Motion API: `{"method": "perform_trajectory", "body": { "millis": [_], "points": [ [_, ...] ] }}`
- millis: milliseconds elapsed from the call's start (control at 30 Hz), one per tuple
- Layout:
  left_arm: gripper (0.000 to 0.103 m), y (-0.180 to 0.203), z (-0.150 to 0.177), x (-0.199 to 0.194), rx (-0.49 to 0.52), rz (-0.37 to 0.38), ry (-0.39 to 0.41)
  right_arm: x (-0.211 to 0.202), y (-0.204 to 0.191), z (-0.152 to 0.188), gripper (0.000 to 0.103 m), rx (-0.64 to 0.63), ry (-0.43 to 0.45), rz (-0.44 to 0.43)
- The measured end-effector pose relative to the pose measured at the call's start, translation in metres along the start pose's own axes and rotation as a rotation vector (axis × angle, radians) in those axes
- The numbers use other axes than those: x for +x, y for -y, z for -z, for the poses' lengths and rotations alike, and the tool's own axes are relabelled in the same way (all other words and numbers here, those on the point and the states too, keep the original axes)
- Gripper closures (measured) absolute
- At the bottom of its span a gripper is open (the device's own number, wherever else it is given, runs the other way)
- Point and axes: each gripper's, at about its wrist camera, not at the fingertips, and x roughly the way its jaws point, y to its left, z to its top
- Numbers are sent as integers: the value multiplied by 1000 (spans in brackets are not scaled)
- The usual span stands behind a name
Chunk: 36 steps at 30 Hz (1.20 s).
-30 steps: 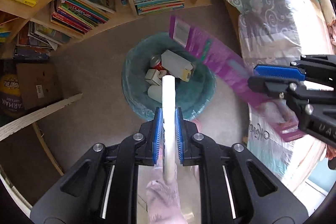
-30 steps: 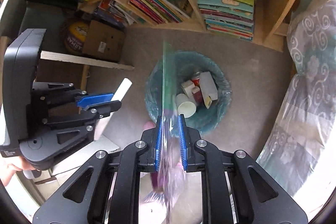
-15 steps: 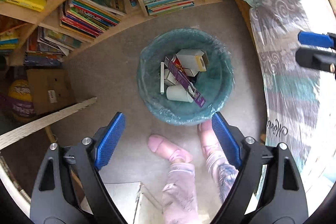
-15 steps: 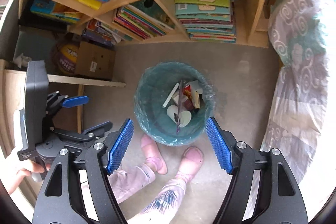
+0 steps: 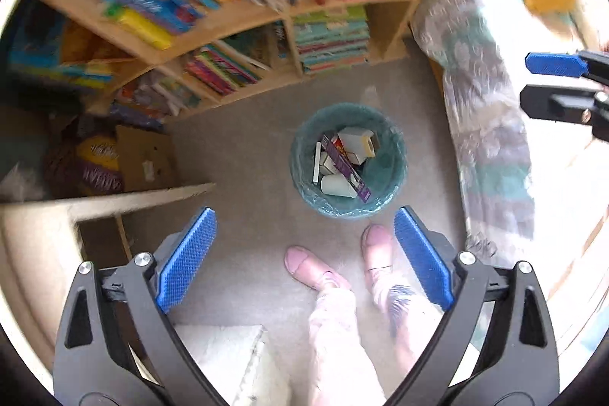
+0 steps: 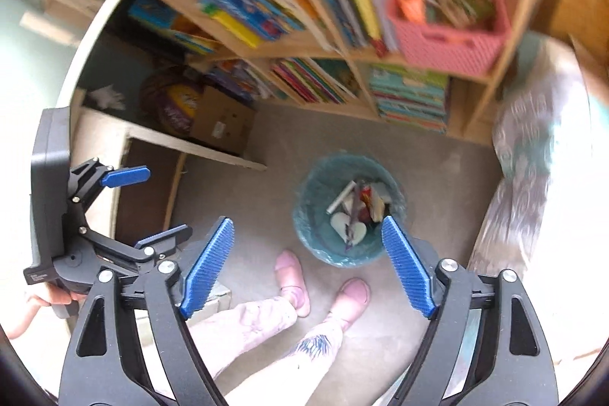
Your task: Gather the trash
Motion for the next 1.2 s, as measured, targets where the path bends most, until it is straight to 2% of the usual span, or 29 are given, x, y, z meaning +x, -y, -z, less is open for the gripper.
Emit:
{"method": "perform_trajectory", "body": {
  "millis": [67, 200, 300, 533, 667, 833, 1200],
  "points": [
    [10, -15, 8, -27, -60, 0, 26, -12, -21, -12, 17, -55, 7, -5],
    [7, -42, 28, -77, -167, -54, 93, -32, -73, -39, 15, -187, 21, -27],
    [7, -61, 47, -107, -247, -94, 131, -45, -114, -56, 15, -297, 34, -66],
    [7, -114, 107, -164, -505, -180, 204, -64, -229, -79, 14, -563, 48, -167],
    [7, -141, 142, -184, -615, -258, 229, -64, -294, -87, 14, -680, 33, -213],
    [7, -179, 188, -202, -768, -308, 249, -60, -363, -87, 14, -777, 36, -277],
    [7, -228, 283, -226, -1025, -414, 269, -44, -492, -58, 14, -1008, -6, -363]
  ]
}}
